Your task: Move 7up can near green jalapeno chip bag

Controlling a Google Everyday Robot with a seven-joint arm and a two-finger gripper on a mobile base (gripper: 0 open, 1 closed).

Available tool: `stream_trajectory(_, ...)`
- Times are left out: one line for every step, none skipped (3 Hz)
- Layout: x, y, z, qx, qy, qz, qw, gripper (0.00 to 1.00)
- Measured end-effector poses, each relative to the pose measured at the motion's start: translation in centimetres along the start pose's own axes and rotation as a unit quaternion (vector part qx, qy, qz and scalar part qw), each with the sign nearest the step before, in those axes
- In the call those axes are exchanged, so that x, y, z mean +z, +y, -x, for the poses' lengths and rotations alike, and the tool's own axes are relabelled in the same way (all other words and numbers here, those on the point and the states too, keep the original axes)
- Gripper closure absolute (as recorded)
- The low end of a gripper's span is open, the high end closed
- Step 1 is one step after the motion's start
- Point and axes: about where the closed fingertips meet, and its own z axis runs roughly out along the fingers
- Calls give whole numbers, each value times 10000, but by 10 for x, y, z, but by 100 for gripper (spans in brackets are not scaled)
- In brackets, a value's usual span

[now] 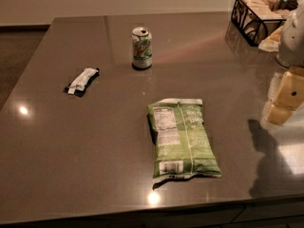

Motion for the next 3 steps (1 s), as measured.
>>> stream_trajectory(0,0,0,0,0,0,10000,0)
stream_trajectory(0,-3,4,73,26,-40,10000,0)
stream_trajectory(14,-23,29,202,-41,-103,9997,0)
